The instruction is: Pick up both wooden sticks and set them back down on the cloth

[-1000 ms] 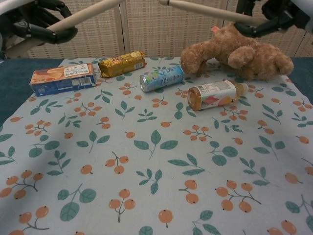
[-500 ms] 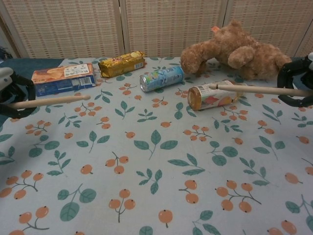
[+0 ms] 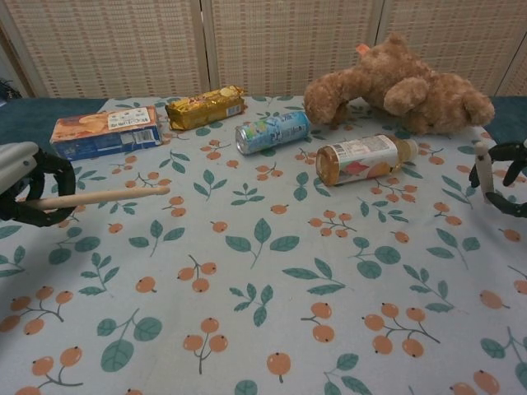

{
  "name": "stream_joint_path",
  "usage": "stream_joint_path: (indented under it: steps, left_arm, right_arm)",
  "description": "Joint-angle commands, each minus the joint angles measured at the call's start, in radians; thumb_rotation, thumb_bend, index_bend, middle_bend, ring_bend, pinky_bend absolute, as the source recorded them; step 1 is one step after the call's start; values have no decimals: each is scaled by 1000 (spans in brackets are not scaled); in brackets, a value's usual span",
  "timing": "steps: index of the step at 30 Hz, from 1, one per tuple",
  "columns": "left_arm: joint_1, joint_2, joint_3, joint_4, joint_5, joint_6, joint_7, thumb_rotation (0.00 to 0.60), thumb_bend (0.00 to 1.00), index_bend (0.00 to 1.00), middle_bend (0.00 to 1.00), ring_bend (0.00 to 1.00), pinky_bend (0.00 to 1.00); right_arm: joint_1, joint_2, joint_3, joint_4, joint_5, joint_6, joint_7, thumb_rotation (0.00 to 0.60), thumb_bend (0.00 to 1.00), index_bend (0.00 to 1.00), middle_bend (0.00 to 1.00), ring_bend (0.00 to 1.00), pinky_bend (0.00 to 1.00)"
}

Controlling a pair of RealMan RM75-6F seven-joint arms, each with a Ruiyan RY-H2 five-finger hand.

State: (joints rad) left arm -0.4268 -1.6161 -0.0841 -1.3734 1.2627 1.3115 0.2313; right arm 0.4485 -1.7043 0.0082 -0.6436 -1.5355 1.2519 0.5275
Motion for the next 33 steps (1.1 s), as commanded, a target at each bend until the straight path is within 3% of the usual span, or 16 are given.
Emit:
stream_joint_path:
  steps: [1,6,10,16,18,22,29,33]
  left_arm:
    - [2,4,9,-16,11,-25,-26,600,363,216,331,512,785]
    - [1,22,14,-42,15,-73,-74,600,359,83,178,337,684]
    - [-3,43,20,-67,21,-114,-114,600,355,11,76,231,552]
    - [-4,63,23,-81,34,-133,-137,600,316,0,0,70,366]
    - [-5,76,12,-82,43,-124,-147,600,302,0,0,34,342]
    - [4,122,8,-108,72,-98,-160,600,297,0,0,29,340]
    - [69,306,34,-155,131,4,-113,600,307,0,1,97,351]
    - [106,383,45,-200,130,31,-135,600,310,0,46,98,350]
  right_arm:
    - [-3,8,-2,3,0,-14,22,600,343,332,178,0,231]
    - [-10,29,4,-9,2,-8,38,600,342,285,114,0,205]
    - [-15,54,4,-37,-4,0,47,600,334,263,75,0,129]
    - [-25,94,3,-93,-21,47,38,600,243,181,12,0,84]
    - [-44,131,8,-140,-45,139,-7,600,207,151,0,0,75]
    - [-88,226,3,-296,-64,227,-131,600,203,132,0,0,72]
    - [-248,465,-14,-771,35,316,-593,600,204,86,0,0,75]
    - [-304,518,-8,-915,79,359,-728,600,203,57,0,0,76]
